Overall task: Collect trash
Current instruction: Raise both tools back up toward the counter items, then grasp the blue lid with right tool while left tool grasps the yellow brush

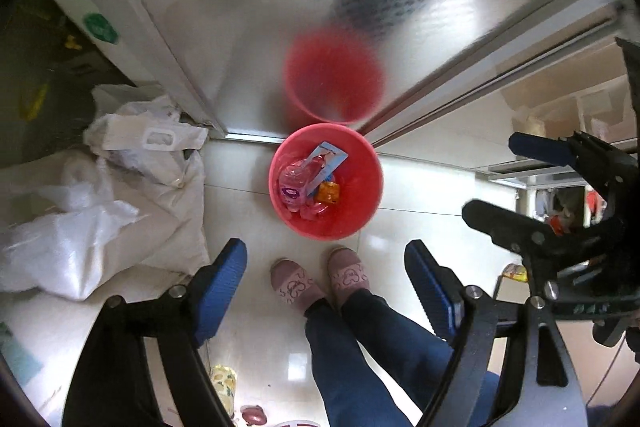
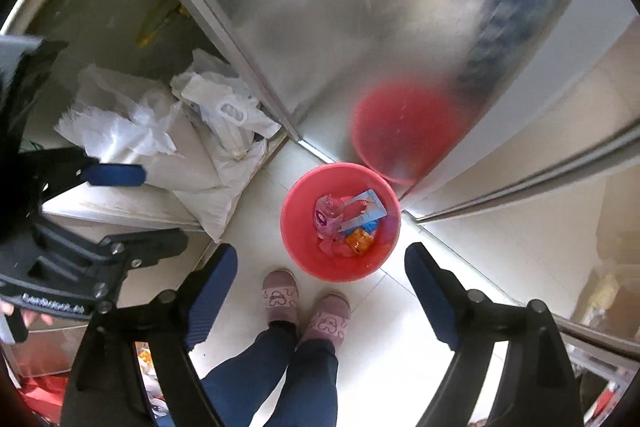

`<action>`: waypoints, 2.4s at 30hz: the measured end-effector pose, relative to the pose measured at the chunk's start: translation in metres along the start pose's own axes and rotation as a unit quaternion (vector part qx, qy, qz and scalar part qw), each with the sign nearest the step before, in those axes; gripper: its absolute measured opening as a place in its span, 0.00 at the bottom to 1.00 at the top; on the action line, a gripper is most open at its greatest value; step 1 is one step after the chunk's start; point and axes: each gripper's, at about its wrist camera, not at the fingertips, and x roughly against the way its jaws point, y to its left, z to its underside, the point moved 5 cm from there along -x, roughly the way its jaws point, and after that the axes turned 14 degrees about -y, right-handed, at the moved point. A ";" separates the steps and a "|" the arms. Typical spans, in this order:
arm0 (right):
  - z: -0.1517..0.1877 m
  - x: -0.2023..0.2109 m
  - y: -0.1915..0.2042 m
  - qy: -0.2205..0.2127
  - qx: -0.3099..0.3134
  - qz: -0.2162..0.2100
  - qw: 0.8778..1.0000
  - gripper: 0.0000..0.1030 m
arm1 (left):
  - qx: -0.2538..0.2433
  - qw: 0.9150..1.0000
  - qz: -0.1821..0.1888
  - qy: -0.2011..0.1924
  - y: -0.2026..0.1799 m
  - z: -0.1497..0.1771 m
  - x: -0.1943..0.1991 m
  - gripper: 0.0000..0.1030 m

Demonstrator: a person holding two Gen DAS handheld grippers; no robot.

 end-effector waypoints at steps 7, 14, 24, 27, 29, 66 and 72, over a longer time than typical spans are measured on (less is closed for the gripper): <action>-0.031 0.089 0.026 -0.023 -0.021 -0.008 0.999 0.82 | -0.007 0.999 -0.025 -0.048 -0.019 -0.017 0.115 0.77; -0.071 0.165 0.047 -0.062 -0.025 -0.025 0.997 0.83 | 0.008 0.994 -0.043 -0.102 -0.025 -0.034 0.206 0.82; -0.130 0.226 0.065 -0.150 0.043 -0.035 0.987 0.91 | 0.025 0.982 -0.085 -0.167 -0.022 -0.074 0.271 0.87; -0.148 0.230 0.068 -0.173 0.070 -0.034 0.982 0.97 | 0.034 0.979 -0.093 -0.176 -0.016 -0.086 0.274 0.87; -0.158 0.229 0.068 -0.178 0.076 -0.032 0.981 0.98 | 0.039 0.978 -0.095 -0.180 -0.010 -0.094 0.277 0.87; -0.321 0.073 0.068 -0.057 0.080 0.034 0.995 0.82 | 0.066 0.991 -0.047 -0.104 0.182 -0.289 0.197 0.87; -0.320 0.069 0.069 -0.057 0.082 0.044 0.994 0.57 | 0.057 0.992 -0.052 -0.095 0.183 -0.295 0.189 0.87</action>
